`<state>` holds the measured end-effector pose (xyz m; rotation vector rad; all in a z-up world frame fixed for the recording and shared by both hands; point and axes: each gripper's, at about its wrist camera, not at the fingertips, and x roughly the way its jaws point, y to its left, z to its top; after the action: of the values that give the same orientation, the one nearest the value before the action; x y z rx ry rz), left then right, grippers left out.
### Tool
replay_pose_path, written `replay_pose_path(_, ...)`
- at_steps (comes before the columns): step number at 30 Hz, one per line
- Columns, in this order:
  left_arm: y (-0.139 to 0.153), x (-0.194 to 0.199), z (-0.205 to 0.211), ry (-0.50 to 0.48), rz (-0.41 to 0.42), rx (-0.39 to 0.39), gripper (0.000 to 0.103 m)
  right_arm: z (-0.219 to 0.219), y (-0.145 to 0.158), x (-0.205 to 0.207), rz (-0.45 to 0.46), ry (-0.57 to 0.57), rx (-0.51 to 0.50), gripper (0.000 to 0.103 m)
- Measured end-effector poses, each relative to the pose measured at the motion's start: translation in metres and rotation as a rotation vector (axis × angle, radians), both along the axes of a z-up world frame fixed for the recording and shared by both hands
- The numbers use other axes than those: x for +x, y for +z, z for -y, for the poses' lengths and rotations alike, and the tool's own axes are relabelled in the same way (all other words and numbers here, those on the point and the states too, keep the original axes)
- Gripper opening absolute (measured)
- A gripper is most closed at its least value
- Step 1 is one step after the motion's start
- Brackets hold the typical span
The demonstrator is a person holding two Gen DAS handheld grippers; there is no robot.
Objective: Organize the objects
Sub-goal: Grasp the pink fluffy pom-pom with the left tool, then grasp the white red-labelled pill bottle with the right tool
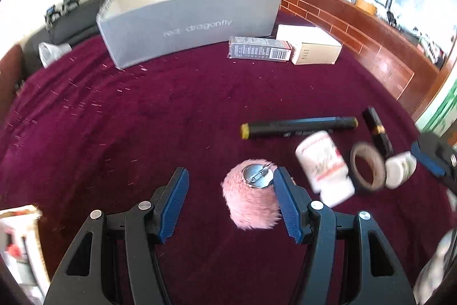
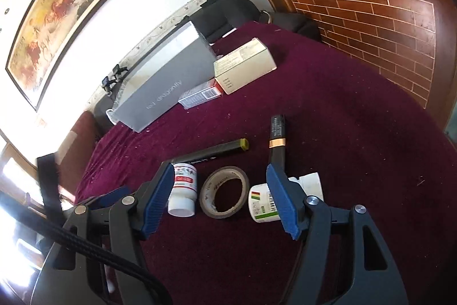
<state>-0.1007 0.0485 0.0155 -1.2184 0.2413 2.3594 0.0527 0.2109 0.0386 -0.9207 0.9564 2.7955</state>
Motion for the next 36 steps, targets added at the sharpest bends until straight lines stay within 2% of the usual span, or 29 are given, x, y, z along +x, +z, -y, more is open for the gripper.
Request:
replay_pose_path(3,-0.008,-0.005,-0.01,-0.001,0.005,0.01,0.055,0.002,0.002,0.0,-0.005,0.01,0.022,0.066)
replay_pose_path(7,-0.019,0.002,-0.028,-0.033,-0.002,-0.056,0.055,0.004,0.003,0.0,-0.011,0.008,0.04,0.067)
replay_pose_path(8,-0.018,0.007,-0.032,-0.039,-0.027,-0.068,0.048,0.004,0.003,-0.001,-0.011,0.007,0.039,0.067)
replay_pose_path(10,-0.016,0.011,-0.035,-0.055,-0.02,-0.065,0.03,0.002,0.002,-0.002,-0.008,0.005,0.039,0.068)
replay_pose_path(12,-0.01,0.014,-0.033,-0.046,-0.027,-0.059,0.025,0.001,0.001,-0.003,-0.002,0.0,0.038,0.07)
replay_pose_path(20,0.017,0.052,-0.001,-0.02,-0.029,-0.014,0.024,0.001,0.001,-0.004,0.01,-0.007,0.077,0.07)
replay_pose_path(24,0.024,0.087,0.018,-0.007,-0.052,-0.049,0.024,0.004,-0.001,-0.007,0.029,-0.009,0.109,0.07)
replay_pose_path(28,0.021,0.115,0.038,0.026,-0.034,-0.051,0.024,0.007,-0.004,-0.007,0.047,-0.024,0.144,0.07)
replay_pose_path(33,0.008,0.13,0.066,0.098,0.014,-0.006,0.024,0.01,-0.002,-0.004,0.05,-0.05,0.176,0.07)
replay_pose_path(36,0.0,0.132,0.078,0.127,0.027,-0.009,0.024,0.016,0.007,-0.003,0.051,-0.018,0.145,0.07)
